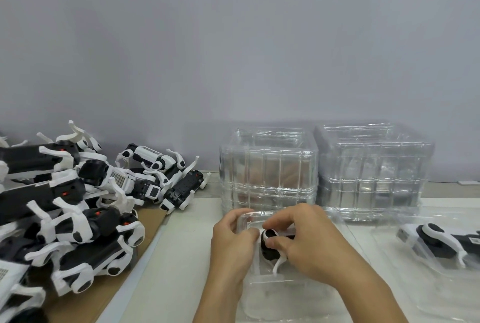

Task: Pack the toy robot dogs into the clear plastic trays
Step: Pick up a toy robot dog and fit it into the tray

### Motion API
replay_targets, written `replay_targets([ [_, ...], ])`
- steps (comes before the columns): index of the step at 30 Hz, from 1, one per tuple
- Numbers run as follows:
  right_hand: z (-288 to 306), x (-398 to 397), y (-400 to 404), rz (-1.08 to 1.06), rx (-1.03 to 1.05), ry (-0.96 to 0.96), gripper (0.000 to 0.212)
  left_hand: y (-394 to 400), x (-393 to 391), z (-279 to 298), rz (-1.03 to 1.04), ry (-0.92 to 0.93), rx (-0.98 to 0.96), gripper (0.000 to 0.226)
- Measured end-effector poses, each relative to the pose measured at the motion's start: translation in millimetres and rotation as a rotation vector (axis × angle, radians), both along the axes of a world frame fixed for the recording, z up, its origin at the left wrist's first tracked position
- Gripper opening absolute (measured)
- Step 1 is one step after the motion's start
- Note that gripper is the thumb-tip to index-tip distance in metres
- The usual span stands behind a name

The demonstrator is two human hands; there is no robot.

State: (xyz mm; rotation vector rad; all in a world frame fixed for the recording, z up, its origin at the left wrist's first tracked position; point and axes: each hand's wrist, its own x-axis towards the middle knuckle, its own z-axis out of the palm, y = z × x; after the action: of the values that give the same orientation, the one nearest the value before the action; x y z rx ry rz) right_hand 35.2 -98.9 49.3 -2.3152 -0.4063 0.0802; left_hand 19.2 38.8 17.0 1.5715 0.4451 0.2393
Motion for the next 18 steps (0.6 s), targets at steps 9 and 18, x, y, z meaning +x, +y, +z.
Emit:
replay_targets([
  [9,26,-1,-59,-0.131,-0.195,0.078,0.027,10,-1,0,-0.037,0.0,0.022,0.035],
  [18,24,-2,-55,-0.164,-0.167,0.059,0.019,11,-7,19,-0.077,-0.303,0.699,0.021],
])
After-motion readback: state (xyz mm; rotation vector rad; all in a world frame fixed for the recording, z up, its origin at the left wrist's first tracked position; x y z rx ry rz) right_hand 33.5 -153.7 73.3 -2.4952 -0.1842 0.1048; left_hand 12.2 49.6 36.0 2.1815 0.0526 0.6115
